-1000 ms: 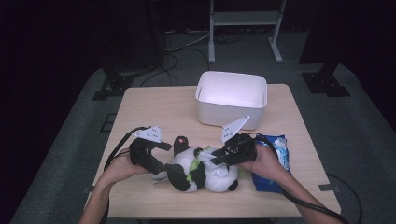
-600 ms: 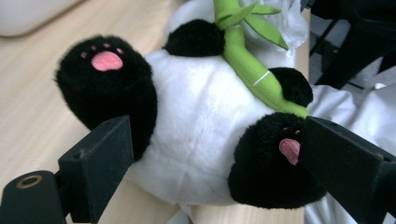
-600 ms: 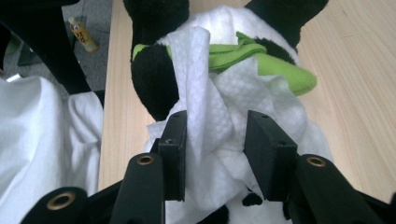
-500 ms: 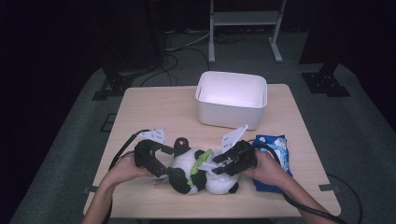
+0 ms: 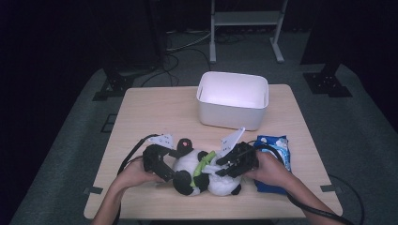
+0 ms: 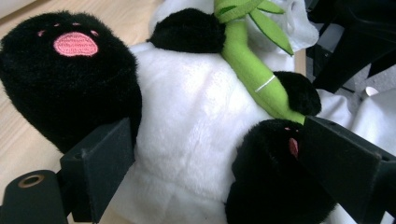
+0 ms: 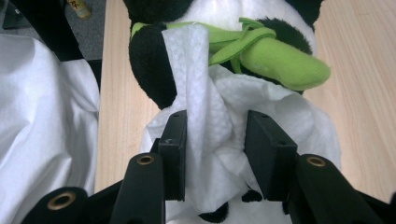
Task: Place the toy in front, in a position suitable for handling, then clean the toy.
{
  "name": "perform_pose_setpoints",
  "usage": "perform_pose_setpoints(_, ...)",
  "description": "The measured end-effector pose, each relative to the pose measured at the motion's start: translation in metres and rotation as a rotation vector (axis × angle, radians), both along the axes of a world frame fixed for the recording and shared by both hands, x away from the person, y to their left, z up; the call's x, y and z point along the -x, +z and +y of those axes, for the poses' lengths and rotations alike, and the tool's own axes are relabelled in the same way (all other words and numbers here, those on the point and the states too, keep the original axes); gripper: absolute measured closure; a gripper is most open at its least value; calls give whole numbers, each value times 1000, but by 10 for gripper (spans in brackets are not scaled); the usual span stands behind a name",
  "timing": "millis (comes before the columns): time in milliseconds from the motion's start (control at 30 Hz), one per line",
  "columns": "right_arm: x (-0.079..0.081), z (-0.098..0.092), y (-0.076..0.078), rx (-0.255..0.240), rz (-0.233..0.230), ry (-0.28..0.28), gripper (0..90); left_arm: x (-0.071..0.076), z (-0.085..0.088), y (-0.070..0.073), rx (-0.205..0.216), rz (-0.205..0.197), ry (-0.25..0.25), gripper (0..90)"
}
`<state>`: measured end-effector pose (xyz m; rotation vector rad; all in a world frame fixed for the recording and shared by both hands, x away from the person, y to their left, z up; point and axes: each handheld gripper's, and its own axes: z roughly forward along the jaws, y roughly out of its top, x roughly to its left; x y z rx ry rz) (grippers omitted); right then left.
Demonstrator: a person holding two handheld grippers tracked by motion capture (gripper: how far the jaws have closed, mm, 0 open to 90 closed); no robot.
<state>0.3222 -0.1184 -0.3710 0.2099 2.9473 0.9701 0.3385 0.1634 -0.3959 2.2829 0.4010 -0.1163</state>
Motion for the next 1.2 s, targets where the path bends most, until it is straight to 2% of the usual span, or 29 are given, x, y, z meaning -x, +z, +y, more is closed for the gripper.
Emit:
perform_pose_setpoints(100, -2, -1, 0, 0, 3, 1, 596, 1, -4, 1, -15, -6, 13, 96)
perform_pose_setpoints(133, -3, -2, 1, 8, 3, 3, 598, 2, -8, 2, -33, -18, 14, 96)
perform_pose_setpoints(267, -5, -4, 1, 7, 9, 3, 602, 4, -10, 1, -36, -31, 21, 95)
perform_pose_setpoints(500, -2, -4, 1, -8, 6, -6, 608, 6, -7, 0, -32, -28, 24, 96)
perform_pose_setpoints(567, -1, -2, 2, -8, 9, -16, 627, 7, -7, 0, -34, -32, 23, 96)
perform_pose_setpoints(600, 0, -1, 3, -18, 1, -25, 681, 8, -6, 0, -36, -33, 22, 96)
perform_pose_setpoints(733, -1, 1, 6, -25, 28, -26, 809, 9, -6, 0, -39, -40, 15, 96)
perform_pose_setpoints(800, -3, 4, 7, -21, 41, -22, 837, 9, -5, -1, -39, -38, 12, 96)
perform_pose_setpoints(867, -4, 7, 9, -22, 61, -24, 845, 9, -4, -2, -34, -36, 9, 97)
perform_pose_setpoints(1033, -5, 21, 9, -15, 40, -6, 847, 11, -3, -2, -39, -42, 3, 97)
perform_pose_setpoints(1100, -5, 22, 10, -10, 41, -4, 847, 11, -3, -3, -47, -42, -2, 97)
perform_pose_setpoints(1200, -5, 18, 10, -22, 40, -7, 849, 11, -2, -4, -38, -39, -1, 97)
